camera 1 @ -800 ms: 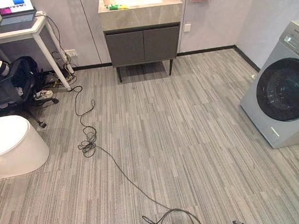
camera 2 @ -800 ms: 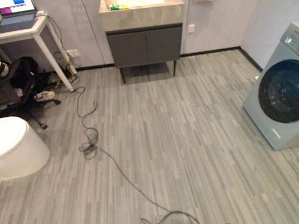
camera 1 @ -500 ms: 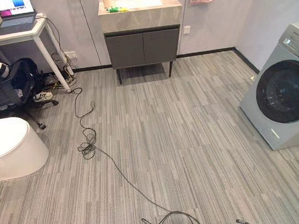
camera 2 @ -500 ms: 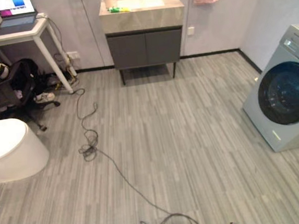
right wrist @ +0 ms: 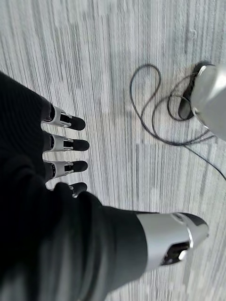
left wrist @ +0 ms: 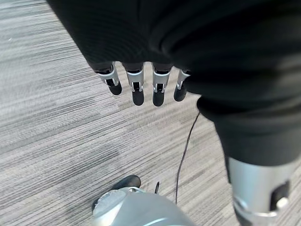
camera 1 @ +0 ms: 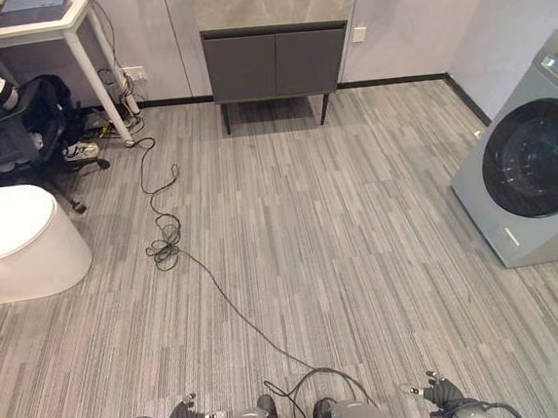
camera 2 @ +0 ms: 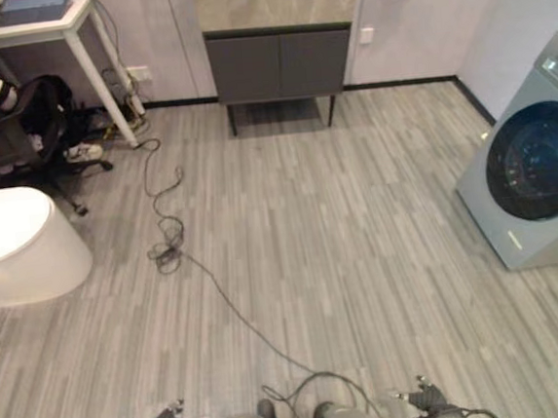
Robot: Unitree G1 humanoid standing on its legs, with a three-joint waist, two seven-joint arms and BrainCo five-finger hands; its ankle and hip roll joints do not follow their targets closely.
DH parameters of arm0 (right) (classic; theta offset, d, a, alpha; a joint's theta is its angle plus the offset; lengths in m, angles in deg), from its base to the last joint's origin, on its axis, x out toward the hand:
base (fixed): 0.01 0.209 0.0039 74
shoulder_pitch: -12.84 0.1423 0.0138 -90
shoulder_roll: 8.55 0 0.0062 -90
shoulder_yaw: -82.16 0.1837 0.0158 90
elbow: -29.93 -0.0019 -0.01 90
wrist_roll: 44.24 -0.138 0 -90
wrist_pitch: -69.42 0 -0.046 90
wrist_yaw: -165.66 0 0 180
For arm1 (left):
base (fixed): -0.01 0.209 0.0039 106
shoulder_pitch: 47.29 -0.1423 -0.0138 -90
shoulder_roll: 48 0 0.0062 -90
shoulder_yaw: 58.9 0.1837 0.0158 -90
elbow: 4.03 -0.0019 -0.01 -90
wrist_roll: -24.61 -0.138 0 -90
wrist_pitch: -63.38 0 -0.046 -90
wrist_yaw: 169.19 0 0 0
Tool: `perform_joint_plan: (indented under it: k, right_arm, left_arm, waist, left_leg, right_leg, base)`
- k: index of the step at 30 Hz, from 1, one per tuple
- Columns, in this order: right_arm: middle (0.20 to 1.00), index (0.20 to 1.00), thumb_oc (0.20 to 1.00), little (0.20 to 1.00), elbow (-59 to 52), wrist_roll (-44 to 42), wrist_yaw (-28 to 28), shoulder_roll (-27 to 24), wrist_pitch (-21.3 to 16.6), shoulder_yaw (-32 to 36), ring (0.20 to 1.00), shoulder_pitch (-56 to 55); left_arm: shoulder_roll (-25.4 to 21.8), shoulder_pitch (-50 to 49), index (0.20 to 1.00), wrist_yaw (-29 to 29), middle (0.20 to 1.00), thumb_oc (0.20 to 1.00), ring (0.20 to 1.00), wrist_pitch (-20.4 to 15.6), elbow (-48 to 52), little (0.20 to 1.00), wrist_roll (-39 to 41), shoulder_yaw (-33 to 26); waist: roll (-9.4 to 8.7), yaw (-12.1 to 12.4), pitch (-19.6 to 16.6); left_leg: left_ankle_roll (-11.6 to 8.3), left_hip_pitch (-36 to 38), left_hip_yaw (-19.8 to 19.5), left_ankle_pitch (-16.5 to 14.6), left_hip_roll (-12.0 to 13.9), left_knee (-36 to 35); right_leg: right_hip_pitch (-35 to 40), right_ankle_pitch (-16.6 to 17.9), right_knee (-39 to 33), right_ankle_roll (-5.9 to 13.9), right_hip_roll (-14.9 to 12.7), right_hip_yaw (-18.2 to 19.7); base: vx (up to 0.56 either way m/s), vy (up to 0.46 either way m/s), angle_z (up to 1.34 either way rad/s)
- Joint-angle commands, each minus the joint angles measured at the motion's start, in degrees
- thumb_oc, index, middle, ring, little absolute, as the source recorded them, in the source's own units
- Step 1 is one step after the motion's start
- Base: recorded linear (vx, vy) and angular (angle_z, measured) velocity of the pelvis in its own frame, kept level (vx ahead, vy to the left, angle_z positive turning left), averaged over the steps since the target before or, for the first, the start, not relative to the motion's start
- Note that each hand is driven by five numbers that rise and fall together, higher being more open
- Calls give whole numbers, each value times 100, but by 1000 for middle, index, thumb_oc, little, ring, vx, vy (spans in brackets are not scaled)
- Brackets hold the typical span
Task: Put brush and paste in cup on sink, flatten towel.
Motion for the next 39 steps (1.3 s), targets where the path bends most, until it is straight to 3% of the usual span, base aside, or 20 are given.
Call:
perform_joint_plan:
  k: [1,13,23,27,29,30,31,32,34,36,38,39]
  right_arm:
    - [1000,1000,1000,1000,2,-267,233,-211,-317,55,1000,-41]
    - [1000,1000,1000,1000,-414,-367,400,-124,-764,-308,1000,252]
    - [1000,1000,1000,1000,-12,-111,525,-16,-697,-576,1000,479]
    - [1000,1000,1000,1000,102,29,540,-60,-589,-569,1000,483]
    - [1000,1000,1000,1000,179,127,501,-88,-550,-522,1000,372]
    - [1000,1000,1000,1000,180,127,501,-87,-550,-521,1000,373]
    - [1000,1000,1000,1000,154,129,481,-119,-546,-495,1000,353]
    - [1000,1000,1000,1000,159,134,495,-120,-548,-450,1000,345]
    - [1000,1000,1000,1000,181,133,478,-121,-545,-422,1000,315]
    - [1000,1000,1000,1000,230,147,438,-94,-526,-341,1000,207]
    - [1000,1000,1000,1000,276,229,455,-112,-486,-271,1000,128]
    - [1000,1000,1000,1000,248,250,457,-116,-462,-248,1000,95]
  left_arm:
    - [9,33,1000,334,1000,1000,1000,-359,38,1000,257,-26]
    - [129,279,1000,465,1000,1000,1000,-896,289,1000,865,158]
    - [240,326,1000,506,1000,1000,1000,-933,140,1000,662,391]
    - [185,298,1000,503,1000,1000,1000,-897,108,1000,580,381]
    - [129,228,1000,437,1000,1000,1000,-858,44,1000,421,405]
    - [129,229,1000,437,1000,1000,1000,-858,43,1000,420,405]
    - [72,219,1000,377,1000,1000,1000,-814,17,1000,340,414]
    - [45,231,1000,347,1000,1000,1000,-758,-96,1000,203,416]
    - [32,227,1000,328,1000,1000,1000,-729,-158,1000,140,417]
    - [4,216,1000,284,1000,1000,1000,-635,-419,1000,39,299]
    - [43,246,1000,224,1000,1000,1000,-542,-607,1000,-44,282]
    - [44,255,1000,230,1000,1000,1000,-543,-583,1000,-67,295]
  waist:
    - [98,-33,-200]
    - [46,18,-264]
    - [138,55,-366]
    - [178,39,-319]
    - [205,-6,-248]
    - [210,-1,-264]
    - [313,-72,-111]
    - [359,-114,-42]
    - [379,-161,-20]
    - [295,-259,-35]
    - [222,-383,-42]
    - [209,-423,-38]
  left_leg:
    - [-296,132,-135,-122,361,83]
    - [-306,386,-36,-61,314,-243]
    - [-221,709,56,144,79,-980]
    - [-52,968,75,271,-126,-1448]
    - [90,1301,72,377,-298,-1826]
    - [89,1284,77,387,-291,-1831]
    - [149,1389,92,468,-242,-2002]
    - [145,1470,138,486,-211,-2087]
    - [139,1518,130,491,-206,-2160]
    - [89,1732,200,456,-329,-2422]
    - [15,1950,102,315,-438,-2555]
    - [-13,1986,69,288,-454,-2570]
  right_leg:
    - [-84,436,176,589,-392,85]
    - [169,560,-303,604,-350,107]
    - [446,902,-1037,711,-390,296]
    - [299,1238,-659,875,-518,452]
    - [-81,2104,207,981,-640,714]
    - [-95,2123,189,979,-631,716]
    - [-553,2249,923,958,-566,771]
    - [-834,2132,1217,948,-506,687]
    - [-1012,2067,1203,942,-375,648]
    - [-1275,2086,427,961,-234,399]
    - [-1346,2240,-822,984,-190,373]
    - [-1331,2325,-1078,1021,-192,426]
  base:
    - [1,-2,7]
    - [25,13,-1]
    - [73,98,-3]
    - [86,203,-12]
    - [79,204,-5]
    - [27,224,1]
    - [41,217,1]
    - [43,217,0]
    - [112,94,-21]
    - [241,63,-31]
    - [294,-37,-25]
    - [336,-58,23]
